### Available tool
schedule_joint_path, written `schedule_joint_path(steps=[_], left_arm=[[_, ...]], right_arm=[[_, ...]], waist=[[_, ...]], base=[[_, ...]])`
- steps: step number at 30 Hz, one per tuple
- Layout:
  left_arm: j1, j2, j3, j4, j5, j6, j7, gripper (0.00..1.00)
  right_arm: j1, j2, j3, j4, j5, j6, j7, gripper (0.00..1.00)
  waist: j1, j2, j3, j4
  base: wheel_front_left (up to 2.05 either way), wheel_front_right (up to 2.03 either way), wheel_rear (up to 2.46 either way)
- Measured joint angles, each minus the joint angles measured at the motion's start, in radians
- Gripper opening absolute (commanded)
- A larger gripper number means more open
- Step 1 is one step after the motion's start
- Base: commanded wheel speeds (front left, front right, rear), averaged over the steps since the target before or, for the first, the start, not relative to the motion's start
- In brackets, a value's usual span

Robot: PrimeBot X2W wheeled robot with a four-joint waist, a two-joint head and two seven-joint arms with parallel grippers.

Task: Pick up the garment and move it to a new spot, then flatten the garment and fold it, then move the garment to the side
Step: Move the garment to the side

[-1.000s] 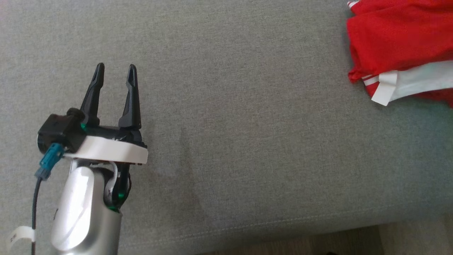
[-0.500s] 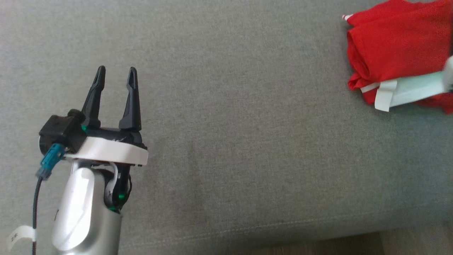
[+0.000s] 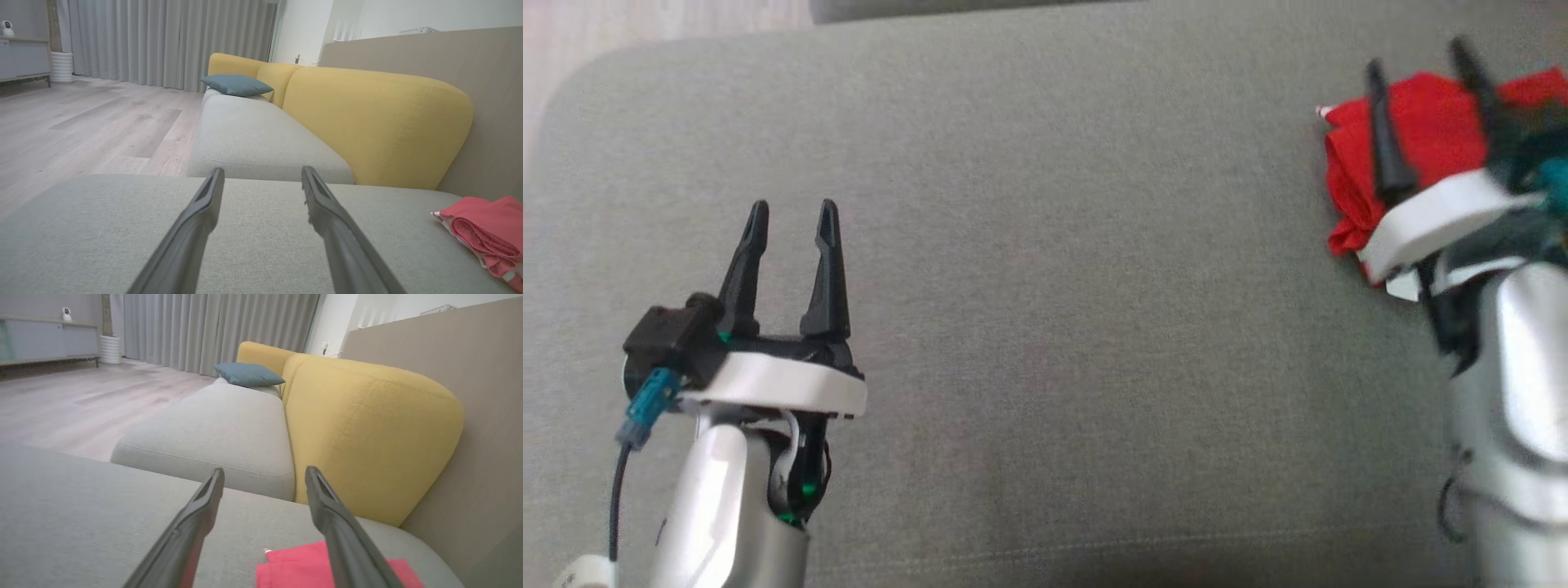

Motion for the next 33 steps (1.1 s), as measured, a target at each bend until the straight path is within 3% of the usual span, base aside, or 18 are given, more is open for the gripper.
schedule_joint_path(steps=[10, 20, 33], left_arm=[[0.089, 0.001, -0.008, -0.008, -0.001, 0.01, 0.0, 1.0], [0.204, 0.002, -0.042, -0.029, -0.003, 0.036, 0.0, 1.0], [0.23, 0.002, -0.059, -0.058, -0.008, 0.044, 0.0, 1.0]], right_arm=[[0.216, 0.104, -0.012, 0.042, 0.061, 0.0, -0.133, 1.0], [0.392, 0.111, 0.028, 0.113, 0.244, 0.0, -0.298, 1.0], [0.406, 0.112, 0.038, 0.131, 0.262, 0.0, -0.353, 1.0]], waist=[[0.0, 0.0, -0.101, 0.062], [-0.0001, 0.0, -0.182, 0.082], [0.0, 0.0, -0.194, 0.078]], base=[[0.0, 0.0, 0.0], [0.0, 0.0, 0.0], [0.0, 0.0, 0.0]])
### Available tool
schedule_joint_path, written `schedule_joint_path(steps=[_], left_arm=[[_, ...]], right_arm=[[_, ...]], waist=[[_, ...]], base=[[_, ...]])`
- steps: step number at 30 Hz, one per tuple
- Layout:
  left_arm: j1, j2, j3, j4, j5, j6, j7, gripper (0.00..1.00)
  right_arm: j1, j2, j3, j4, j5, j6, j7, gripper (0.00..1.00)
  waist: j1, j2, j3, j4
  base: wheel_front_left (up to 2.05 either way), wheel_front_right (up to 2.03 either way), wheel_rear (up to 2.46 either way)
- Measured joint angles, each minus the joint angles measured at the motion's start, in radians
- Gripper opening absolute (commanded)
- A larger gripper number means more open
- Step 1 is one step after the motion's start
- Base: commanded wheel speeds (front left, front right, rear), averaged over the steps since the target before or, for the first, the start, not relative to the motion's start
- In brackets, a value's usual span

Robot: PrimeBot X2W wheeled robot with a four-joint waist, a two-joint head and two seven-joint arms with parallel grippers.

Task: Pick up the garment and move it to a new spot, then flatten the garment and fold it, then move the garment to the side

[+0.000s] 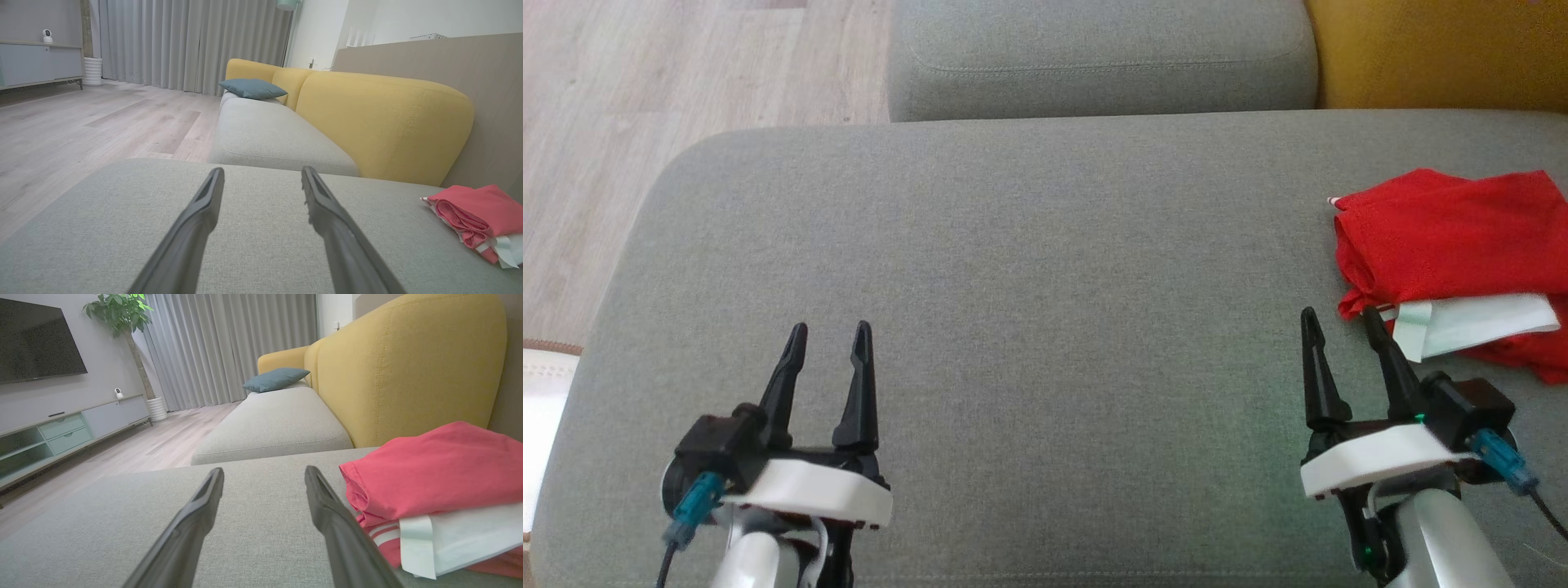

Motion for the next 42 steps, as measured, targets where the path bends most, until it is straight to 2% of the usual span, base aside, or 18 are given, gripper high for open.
schedule_joint_path(steps=[17, 22, 42], left_arm=[[0.0, 0.0, -0.011, -0.001, -0.01, 0.009, 0.0, 1.0], [0.0, 0.0, -0.006, -0.022, 0.007, 0.029, 0.0, 1.0], [0.0, 0.0, 0.006, -0.035, -0.026, 0.013, 0.0, 1.0]], right_arm=[[0.0, 0.0, 0.001, 0.0, 0.007, 0.0, -0.02, 1.0], [0.0, 0.0, 0.001, 0.0, 0.007, 0.0, -0.021, 1.0], [-0.001, 0.0, 0.0, 0.004, 0.007, 0.0, -0.022, 1.0]], waist=[[0.0, 0.0, 0.013, -0.009], [0.0, 0.0, 0.014, -0.011], [0.0, 0.0, 0.016, -0.011]], base=[[0.0, 0.0, 0.0], [0.0, 0.0, 0.0], [0.0, 0.0, 0.0]])
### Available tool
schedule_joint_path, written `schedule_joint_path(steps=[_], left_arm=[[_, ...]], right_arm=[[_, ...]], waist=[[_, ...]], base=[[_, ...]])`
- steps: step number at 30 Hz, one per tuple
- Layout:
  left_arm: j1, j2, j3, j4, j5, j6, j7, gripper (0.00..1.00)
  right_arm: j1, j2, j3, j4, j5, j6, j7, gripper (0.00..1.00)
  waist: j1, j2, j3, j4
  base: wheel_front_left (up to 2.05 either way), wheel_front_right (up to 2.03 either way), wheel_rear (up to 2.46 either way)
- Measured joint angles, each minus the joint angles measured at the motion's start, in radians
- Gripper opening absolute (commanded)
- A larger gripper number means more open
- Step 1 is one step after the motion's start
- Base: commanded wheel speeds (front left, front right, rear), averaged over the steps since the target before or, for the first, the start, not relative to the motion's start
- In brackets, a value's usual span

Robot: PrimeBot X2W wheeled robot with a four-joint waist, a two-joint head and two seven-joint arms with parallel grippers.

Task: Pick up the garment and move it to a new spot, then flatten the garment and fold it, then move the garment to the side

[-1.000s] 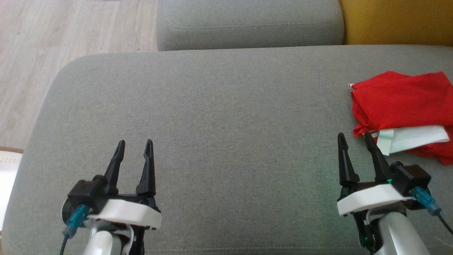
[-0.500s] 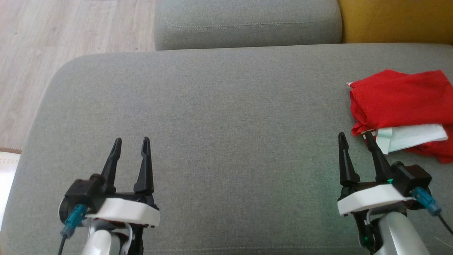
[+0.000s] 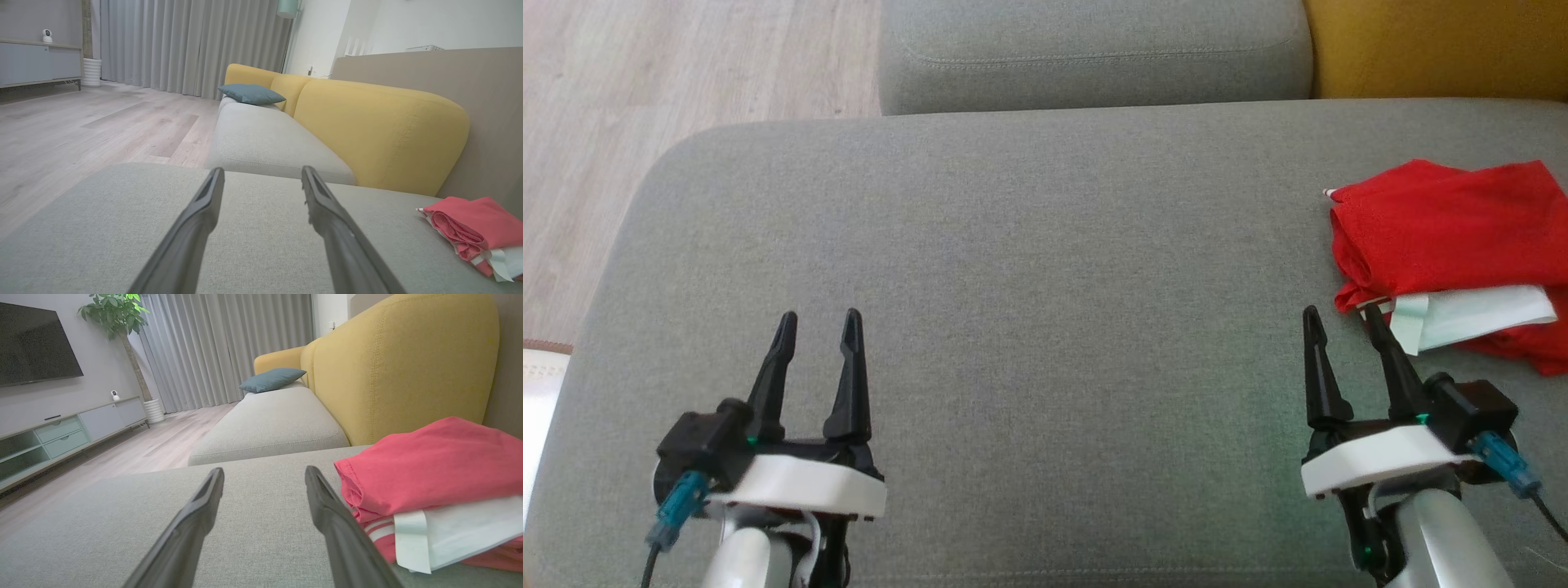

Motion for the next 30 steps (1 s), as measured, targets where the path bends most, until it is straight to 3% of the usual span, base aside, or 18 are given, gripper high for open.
schedule_joint_path(steps=[16, 17, 22, 30], left_arm=[[0.011, 0.0, 0.026, -0.048, -0.02, -0.014, 0.0, 1.0], [0.011, -0.001, 0.027, -0.045, -0.031, -0.014, 0.0, 0.0], [0.059, -0.003, 0.023, 0.033, -0.04, -0.014, 0.002, 0.0], [0.067, -0.002, 0.025, 0.043, -0.128, -0.015, 0.019, 0.0]], right_arm=[[0.0, 0.0, 0.003, 0.001, 0.0, 0.0, 0.0, 1.0], [0.0, 0.0, 0.003, 0.004, 0.0, 0.0, 0.0, 0.0], [0.051, 0.003, 0.003, 0.074, 0.004, 0.0, 0.003, 0.0], [0.06, 0.004, -0.003, 0.07, 0.093, 0.0, 0.028, 0.0]], waist=[[0.0, 0.0, 0.008, 0.0], [0.0, 0.0, 0.009, 0.0], [0.0, 0.0, 0.009, 0.0], [0.0, 0.0, 0.008, -0.002]], base=[[0.0, 0.0, 0.0], [0.0, 0.0, 0.0], [0.0, 0.0, 0.0], [0.0, 0.0, 0.0]])
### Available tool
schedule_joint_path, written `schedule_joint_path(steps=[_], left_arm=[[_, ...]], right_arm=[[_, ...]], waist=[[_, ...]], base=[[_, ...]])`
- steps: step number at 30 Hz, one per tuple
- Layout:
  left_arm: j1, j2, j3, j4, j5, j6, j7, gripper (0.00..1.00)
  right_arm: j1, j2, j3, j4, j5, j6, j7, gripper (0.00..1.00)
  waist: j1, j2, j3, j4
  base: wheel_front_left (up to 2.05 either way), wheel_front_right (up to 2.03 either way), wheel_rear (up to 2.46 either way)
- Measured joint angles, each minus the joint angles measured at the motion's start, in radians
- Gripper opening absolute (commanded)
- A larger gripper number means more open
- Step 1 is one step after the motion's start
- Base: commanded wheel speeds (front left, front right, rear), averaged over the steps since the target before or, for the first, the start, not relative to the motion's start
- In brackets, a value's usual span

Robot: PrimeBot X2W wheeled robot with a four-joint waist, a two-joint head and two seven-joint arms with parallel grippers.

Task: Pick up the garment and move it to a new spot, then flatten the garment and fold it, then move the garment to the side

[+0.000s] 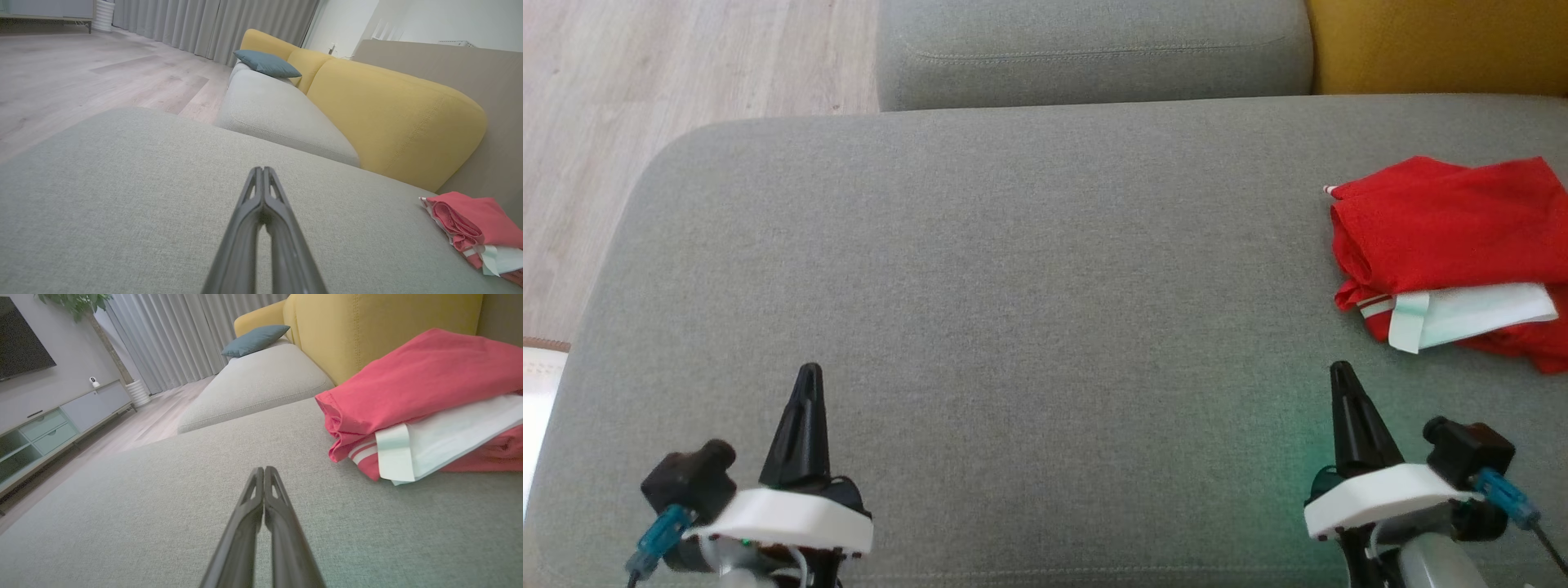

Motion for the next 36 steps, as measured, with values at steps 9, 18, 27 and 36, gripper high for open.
schedule_joint_path(steps=[9, 18, 27, 36], left_arm=[[-0.002, 0.001, 0.005, 0.012, -0.099, -0.008, 0.025, 0.0], [-0.012, 0.003, 0.012, 0.028, -0.199, -0.013, 0.045, 0.0], [-0.021, 0.004, 0.027, 0.037, -0.285, -0.017, 0.067, 0.0], [-0.026, 0.006, 0.038, 0.045, -0.392, -0.025, 0.094, 0.0]], right_arm=[[0.0, 0.0, -0.014, -0.007, 0.102, 0.0, 0.026, 0.0], [0.0, 0.0, -0.03, -0.017, 0.202, 0.0, 0.048, 0.0], [0.0, 0.0, -0.04, -0.025, 0.292, 0.0, 0.074, 0.0], [0.0, 0.001, -0.058, -0.036, 0.402, 0.0, 0.099, 0.0]], waist=[[0.0, 0.0, -0.001, -0.001], [0.0, 0.0, -0.001, -0.003], [0.0, 0.0, -0.002, -0.004], [0.0, 0.0, -0.002, -0.006]], base=[[0.0, 0.0, 0.0], [0.0, 0.0, 0.0], [0.0, 0.0, 0.0], [0.0, 0.0, 0.0]])
